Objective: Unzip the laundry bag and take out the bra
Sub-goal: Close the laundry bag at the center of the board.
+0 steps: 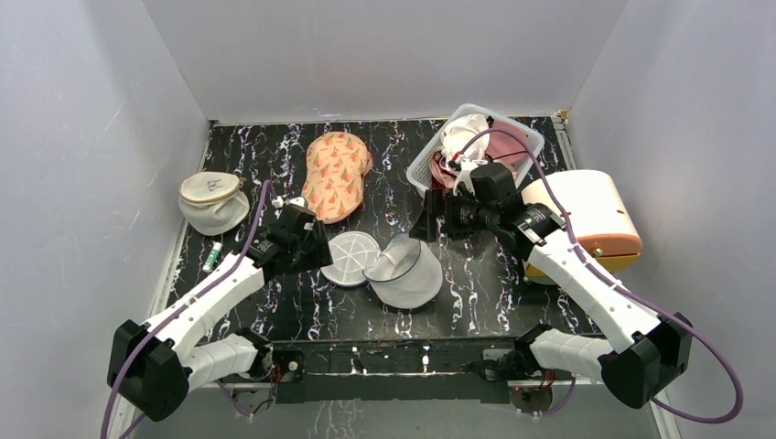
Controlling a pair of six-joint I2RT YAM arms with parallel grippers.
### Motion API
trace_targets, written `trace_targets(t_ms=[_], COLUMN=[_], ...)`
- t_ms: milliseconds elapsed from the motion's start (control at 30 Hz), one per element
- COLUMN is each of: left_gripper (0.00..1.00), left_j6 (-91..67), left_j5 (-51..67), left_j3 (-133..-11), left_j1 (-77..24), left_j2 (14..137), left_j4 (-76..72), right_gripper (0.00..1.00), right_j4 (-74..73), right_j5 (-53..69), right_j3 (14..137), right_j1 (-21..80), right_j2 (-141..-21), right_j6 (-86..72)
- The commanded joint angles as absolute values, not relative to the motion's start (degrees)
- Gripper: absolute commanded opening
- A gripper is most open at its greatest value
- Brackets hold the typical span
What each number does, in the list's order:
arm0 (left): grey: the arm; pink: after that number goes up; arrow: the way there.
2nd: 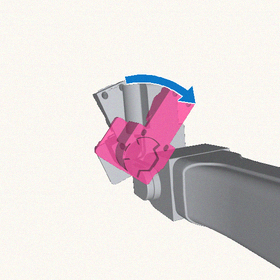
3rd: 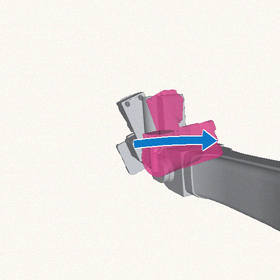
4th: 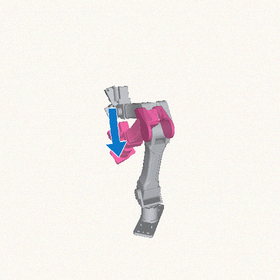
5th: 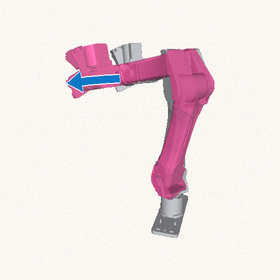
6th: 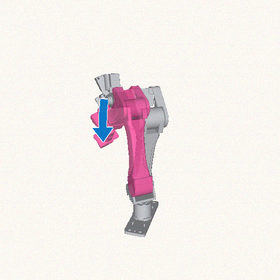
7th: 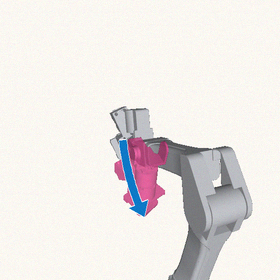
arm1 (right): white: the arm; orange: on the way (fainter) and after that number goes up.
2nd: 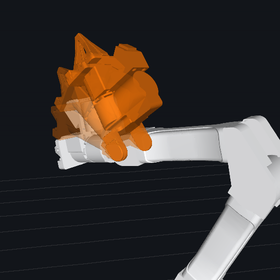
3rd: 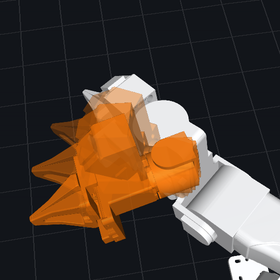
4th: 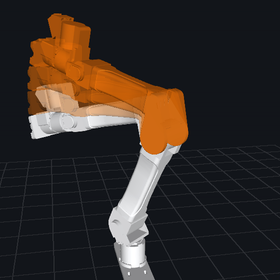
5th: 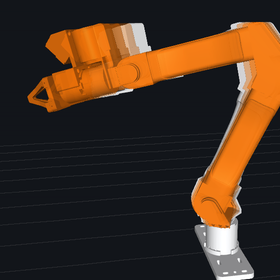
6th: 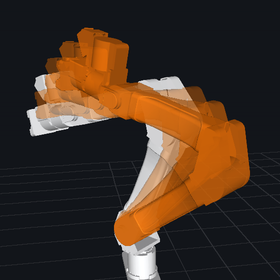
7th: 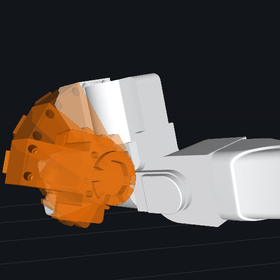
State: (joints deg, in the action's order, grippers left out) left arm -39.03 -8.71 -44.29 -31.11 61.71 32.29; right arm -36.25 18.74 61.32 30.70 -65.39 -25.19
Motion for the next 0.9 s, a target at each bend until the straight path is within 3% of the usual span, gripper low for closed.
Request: trace_targets(t_ms=[0, 200, 433, 833, 867], left_gripper=[0.55, 0.35, 0.30, 0.29, 0.25], left_j6=[-33.6, -28.7, -26.8, -26.4, -26.6], left_j5=[-10.9, -3.4, 1.7, -0.9, -2.1], left_j3=[-42.5, -42.9, -42.2, -41.0, -40.9], left_j1=[-29.4, -25.6, -21.5, -21.4, -21.5], left_j2=[63.1, 72.1, 80.7, 88.9, 88.8], left_j4=[26.3, 21.3, 14.7, 13.9, 14.6], right_gripper=[0.98, 0.98, 0.98, 0.98, 0.98], right_j4=[-35.9, -36.4, -36.3, -34.9, -34.9], right_j5=[17.2, 16.7, 16.7, 17.5, 17.5], right_j3=[60.3, 59.6, 59.4, 57.7, 57.8], right_j1=[30.7, 30.7, 30.7, 30.6, 30.6], right_j2=[-62.1, -61.6, -61.0, -61.2, -61.3], right_j6=[-24.8, -24.8, -24.9, -25.2, -25.3])
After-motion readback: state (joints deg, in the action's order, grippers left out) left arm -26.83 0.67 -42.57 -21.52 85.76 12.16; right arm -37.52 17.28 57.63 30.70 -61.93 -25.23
